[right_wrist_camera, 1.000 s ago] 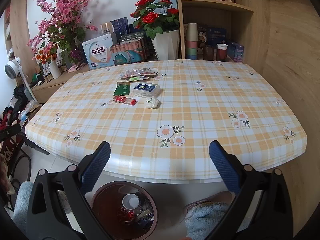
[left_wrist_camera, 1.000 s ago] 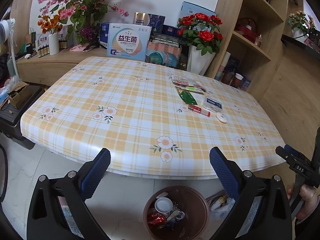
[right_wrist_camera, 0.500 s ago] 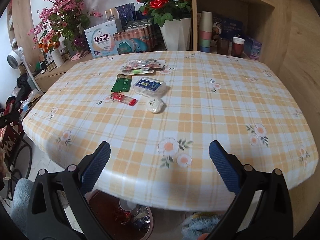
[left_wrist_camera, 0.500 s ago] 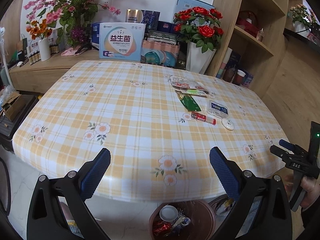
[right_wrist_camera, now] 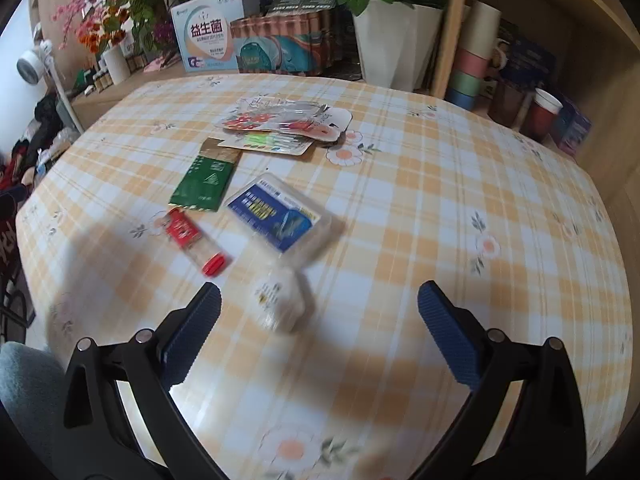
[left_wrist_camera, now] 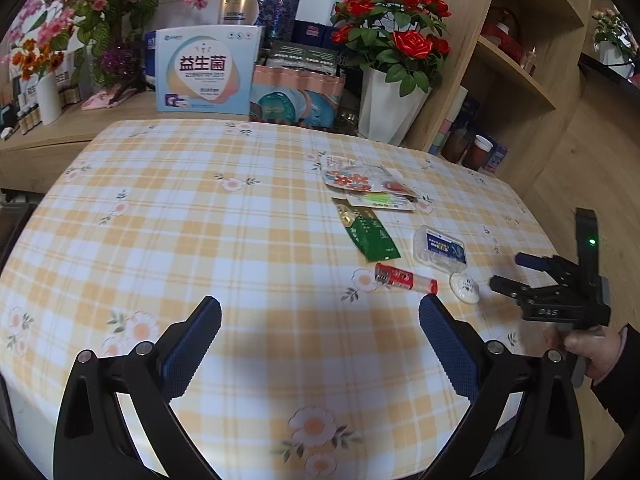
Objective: Collect trash
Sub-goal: 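Reach the right tool to the blue-labelled plastic box and grasp it, then grasp the red lighter with the left tool while the right tool holds the box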
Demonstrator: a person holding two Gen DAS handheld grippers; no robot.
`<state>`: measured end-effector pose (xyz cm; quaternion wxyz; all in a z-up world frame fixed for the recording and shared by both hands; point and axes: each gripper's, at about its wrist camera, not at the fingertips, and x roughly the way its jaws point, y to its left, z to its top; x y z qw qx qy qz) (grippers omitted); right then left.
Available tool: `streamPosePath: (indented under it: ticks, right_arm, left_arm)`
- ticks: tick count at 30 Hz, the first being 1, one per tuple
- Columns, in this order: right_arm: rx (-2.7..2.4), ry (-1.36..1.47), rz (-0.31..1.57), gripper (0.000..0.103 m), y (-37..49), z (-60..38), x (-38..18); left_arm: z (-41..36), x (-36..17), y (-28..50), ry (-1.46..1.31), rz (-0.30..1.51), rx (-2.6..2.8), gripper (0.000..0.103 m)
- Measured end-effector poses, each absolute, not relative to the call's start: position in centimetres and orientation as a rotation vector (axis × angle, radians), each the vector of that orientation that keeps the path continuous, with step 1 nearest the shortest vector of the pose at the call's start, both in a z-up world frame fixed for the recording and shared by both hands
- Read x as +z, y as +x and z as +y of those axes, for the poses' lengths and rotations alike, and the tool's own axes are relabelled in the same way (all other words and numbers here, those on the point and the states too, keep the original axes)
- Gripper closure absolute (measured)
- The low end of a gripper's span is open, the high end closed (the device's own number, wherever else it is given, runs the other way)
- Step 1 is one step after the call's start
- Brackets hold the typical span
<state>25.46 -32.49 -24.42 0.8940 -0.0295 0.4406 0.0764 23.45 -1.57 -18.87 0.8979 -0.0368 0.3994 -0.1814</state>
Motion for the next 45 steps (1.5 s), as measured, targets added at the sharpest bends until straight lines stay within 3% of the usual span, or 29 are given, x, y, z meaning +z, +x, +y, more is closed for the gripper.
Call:
streamPosePath:
  ticks: [9,11,18,20,22,26,28,30,38,45]
  right_arm:
    - [0.306,-0.110,0.989,0.008,31.4,-30.7,-26.6]
    - [0.325,-0.109,1.011,0.020,32.3,-30.4,-27.1]
    - [0.379,-0.105,1.059,0.023,34.2,-29.0,-28.4]
    - [0.379,-0.083,1.057,0.036,34.5,-29.2,-28.2]
    - [0.376,-0.066,1.059,0.038,34.5,-29.5,-28.1]
    - [0.351,-0.031,1.032,0.038,33.6,-30.8,-27.6]
    - [0.334,-0.002,1.013,0.038,33.0,-31.6,-27.3]
    - [0.310,0.018,0.999,0.038,32.5,-32.4,-27.1]
    - [0.253,0.073,0.971,0.038,30.7,-35.5,-26.7]
    - [0.239,0.090,0.951,0.038,29.9,-37.1,-25.9]
  left_arm:
    - [-4.7,-21.6,26.9,-0.052,0.878,-0.427,0.006]
    - [-5.2,-22.0,27.5,-0.048,0.882,-0.435,0.006]
    - [-6.8,-23.0,29.9,-0.058,0.921,-0.458,0.010]
    - [-7.4,-23.3,30.6,-0.056,0.933,-0.464,0.011]
    - [-8.0,-23.5,31.2,-0.051,0.942,-0.470,0.013]
    - [-9.6,-24.3,31.4,-0.047,0.986,-0.505,0.029]
    - [-10.7,-24.9,31.0,-0.058,1.016,-0.519,0.043]
    - [-11.6,-25.5,30.7,-0.097,1.031,-0.523,0.047]
    - [-16.0,-27.1,31.9,0.006,1.039,-0.323,0.047]
    - [-17.1,-27.9,31.6,0.086,1.070,-0.207,0.036]
